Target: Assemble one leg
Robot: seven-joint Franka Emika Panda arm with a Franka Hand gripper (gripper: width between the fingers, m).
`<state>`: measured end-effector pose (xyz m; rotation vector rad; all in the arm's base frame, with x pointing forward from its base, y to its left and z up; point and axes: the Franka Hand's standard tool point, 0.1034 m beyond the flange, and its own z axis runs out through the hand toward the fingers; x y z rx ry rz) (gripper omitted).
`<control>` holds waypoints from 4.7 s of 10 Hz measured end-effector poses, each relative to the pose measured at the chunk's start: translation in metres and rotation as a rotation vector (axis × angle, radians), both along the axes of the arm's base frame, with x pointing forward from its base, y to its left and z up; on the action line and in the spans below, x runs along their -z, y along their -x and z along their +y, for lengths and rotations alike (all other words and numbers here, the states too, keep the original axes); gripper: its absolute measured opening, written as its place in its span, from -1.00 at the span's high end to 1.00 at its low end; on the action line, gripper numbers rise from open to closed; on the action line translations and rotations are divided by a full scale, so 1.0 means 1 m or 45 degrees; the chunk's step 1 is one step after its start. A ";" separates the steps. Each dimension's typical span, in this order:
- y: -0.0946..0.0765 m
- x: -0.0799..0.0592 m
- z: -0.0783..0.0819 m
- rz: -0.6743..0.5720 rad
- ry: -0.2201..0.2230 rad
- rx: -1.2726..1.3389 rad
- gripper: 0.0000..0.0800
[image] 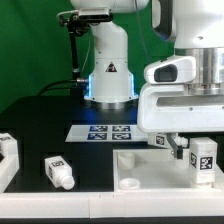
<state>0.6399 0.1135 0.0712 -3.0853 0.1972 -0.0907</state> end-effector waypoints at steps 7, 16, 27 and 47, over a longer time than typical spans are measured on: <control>0.000 0.001 0.000 0.029 -0.049 0.543 0.29; 0.000 0.003 0.005 0.162 -0.233 1.570 -0.33; -0.009 -0.002 0.001 -0.025 0.010 -0.025 -0.35; 0.004 0.000 -0.008 0.197 -0.085 0.543 -0.62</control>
Offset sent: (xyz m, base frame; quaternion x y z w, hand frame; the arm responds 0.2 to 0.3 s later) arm 0.0000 0.0000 0.0000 0.0000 0.0000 0.1296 0.9916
